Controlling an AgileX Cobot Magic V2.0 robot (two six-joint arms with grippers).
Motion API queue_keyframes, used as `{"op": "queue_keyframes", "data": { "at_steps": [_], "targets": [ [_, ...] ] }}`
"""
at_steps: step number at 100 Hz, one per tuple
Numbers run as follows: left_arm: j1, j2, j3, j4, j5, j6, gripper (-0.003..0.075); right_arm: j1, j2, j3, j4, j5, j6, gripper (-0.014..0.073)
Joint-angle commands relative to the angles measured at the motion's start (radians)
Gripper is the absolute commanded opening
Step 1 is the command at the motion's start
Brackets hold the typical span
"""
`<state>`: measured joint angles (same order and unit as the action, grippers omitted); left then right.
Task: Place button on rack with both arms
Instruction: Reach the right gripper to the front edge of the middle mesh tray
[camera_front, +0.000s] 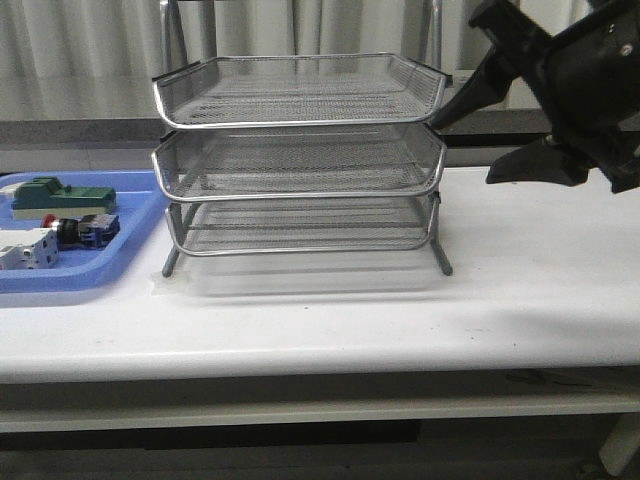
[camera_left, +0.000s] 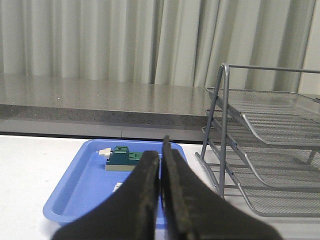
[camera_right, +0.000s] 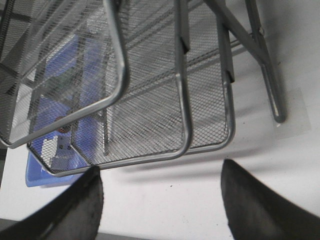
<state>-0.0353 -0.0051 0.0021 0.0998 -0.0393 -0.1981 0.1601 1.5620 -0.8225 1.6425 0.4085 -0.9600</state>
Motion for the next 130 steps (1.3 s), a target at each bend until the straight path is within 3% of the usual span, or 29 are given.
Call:
{"op": "queue_keyframes", "data": {
  "at_steps": [1,78,89,116,130],
  "targets": [
    [0.002,-0.034,0.047,-0.009,-0.079,-0.009,0.0004,-0.001,0.025,-0.051,0.048,0.061,-0.035,0.0507],
    [0.002,-0.034,0.047,-0.009,-0.079,-0.009,0.0004,-0.001,0.257,-0.252,0.059,0.160,-0.052,0.0502],
    [0.002,-0.034,0.047,-0.009,-0.079,-0.009,0.0004,-0.001,0.266,-0.254,0.061,0.160,-0.052,0.0432],
    [0.002,-0.034,0.047,-0.009,-0.079,-0.009,0.0004,-0.001,0.266,-0.254,0.061,0.158,-0.052,0.0138],
    [0.002,-0.034,0.047,-0.009,-0.079,-0.009,0.0004,-0.001,0.266,-0.254,0.052,0.161,-0.052,0.0043]
  ]
}}
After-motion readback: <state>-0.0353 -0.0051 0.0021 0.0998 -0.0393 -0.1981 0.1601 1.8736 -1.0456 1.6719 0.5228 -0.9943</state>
